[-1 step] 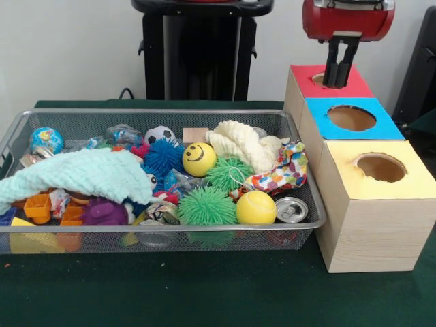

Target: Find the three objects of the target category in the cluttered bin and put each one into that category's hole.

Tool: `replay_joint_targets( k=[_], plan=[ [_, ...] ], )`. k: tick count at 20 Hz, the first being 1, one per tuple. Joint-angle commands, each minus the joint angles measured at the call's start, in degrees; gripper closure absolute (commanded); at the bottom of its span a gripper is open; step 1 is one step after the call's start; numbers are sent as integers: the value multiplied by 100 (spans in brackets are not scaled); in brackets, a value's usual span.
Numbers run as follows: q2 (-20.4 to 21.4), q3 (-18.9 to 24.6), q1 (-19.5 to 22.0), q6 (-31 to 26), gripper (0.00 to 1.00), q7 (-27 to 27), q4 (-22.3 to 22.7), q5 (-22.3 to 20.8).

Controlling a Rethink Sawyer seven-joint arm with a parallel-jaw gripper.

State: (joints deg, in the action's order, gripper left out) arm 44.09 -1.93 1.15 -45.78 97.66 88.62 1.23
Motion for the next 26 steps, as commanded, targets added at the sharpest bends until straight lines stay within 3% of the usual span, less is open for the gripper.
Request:
replay_joint_targets(
  k=[1, 13, 23, 24, 26],
  plan=[
    [-404, 304, 323, 370, 100, 592, 263, 24],
    [-683, 689, 839, 801, 100, -625, -11, -753],
    [-1024, 1006, 1013, 1093, 100, -463, -174, -1170],
    [-1025, 1046, 1027, 1018, 0, -404, -190, -1229],
    [-1029, 1048, 1024, 1028, 0, -385, -190, -1226]
  ],
)
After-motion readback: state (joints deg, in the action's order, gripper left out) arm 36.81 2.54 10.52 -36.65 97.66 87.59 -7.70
